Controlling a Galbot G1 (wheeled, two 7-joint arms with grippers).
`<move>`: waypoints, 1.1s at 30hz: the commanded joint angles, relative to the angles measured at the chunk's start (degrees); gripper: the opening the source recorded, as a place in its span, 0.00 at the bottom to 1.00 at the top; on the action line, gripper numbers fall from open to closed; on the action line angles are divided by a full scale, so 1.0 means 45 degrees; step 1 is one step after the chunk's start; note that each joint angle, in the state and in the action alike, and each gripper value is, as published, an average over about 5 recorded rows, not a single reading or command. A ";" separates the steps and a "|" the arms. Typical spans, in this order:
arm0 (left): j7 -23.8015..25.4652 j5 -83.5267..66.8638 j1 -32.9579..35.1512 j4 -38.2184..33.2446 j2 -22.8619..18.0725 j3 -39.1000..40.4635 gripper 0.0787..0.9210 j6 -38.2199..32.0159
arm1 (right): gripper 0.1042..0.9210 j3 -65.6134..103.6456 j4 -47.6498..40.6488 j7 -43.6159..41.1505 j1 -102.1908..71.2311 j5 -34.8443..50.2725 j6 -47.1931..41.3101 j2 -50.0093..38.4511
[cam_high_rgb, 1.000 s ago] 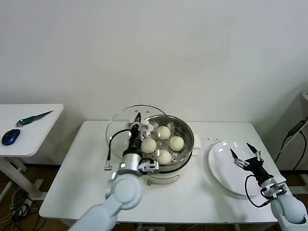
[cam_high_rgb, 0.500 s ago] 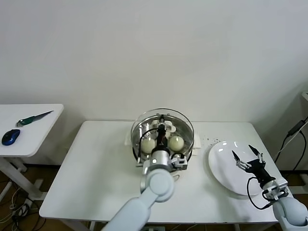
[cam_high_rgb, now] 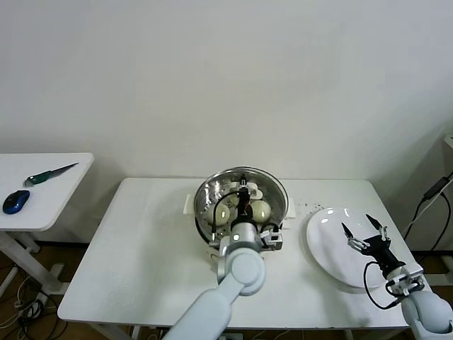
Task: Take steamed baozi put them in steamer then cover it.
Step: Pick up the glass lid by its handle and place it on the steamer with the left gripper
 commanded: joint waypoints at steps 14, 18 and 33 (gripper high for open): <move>-0.0478 0.0032 0.0262 0.0579 -0.0173 -0.0529 0.08 0.0624 | 0.88 0.0023 -0.0096 -0.0123 0.0072 -0.0280 0.0071 0.0010; -0.0634 0.0004 0.0258 0.0643 -0.0197 -0.0476 0.08 0.0624 | 0.88 0.0068 -0.0099 -0.0150 0.0052 -0.0295 0.0092 0.0005; 0.0014 -0.0551 0.0586 -0.0944 0.0650 -0.0200 0.17 0.0624 | 0.88 0.0186 -0.0062 -0.0170 0.0008 -0.0372 -0.0232 -0.0017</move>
